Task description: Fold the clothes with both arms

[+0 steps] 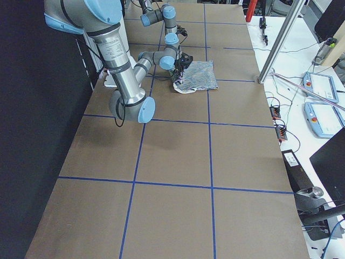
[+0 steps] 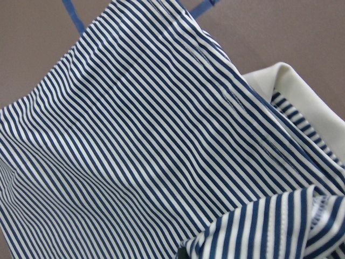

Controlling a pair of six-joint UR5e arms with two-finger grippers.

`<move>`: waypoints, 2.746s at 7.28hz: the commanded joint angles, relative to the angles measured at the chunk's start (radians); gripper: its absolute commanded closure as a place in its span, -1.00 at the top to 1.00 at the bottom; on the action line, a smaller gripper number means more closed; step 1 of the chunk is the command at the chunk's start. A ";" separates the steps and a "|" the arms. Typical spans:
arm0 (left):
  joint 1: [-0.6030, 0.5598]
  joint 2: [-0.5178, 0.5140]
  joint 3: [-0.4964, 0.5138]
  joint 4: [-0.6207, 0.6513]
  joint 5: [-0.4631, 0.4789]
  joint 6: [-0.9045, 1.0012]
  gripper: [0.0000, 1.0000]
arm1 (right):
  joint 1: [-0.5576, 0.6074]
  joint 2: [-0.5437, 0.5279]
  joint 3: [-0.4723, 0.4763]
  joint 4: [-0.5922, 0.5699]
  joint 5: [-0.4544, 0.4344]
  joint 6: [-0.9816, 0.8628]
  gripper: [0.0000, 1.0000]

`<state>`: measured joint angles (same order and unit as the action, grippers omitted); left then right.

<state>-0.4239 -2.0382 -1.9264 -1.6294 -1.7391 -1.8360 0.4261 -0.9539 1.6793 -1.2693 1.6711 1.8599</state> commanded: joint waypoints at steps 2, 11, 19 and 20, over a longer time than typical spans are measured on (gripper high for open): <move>-0.152 -0.110 0.132 -0.010 -0.003 0.021 -1.00 | 0.123 0.172 -0.253 0.031 -0.018 -0.143 -1.00; -0.429 -0.158 0.483 -0.297 -0.246 0.394 1.00 | 0.325 0.356 -0.636 0.203 0.051 -0.329 1.00; -0.194 -0.235 0.513 -0.452 -0.234 -0.020 1.00 | 0.596 0.208 -0.579 0.191 0.435 -0.719 1.00; -0.196 -0.255 0.562 -0.507 -0.188 0.004 1.00 | 0.594 0.210 -0.575 0.189 0.435 -0.717 1.00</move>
<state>-0.6203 -2.2711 -1.4319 -2.0665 -1.9652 -1.8512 1.0185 -0.7436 1.1002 -1.0783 2.1038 1.1436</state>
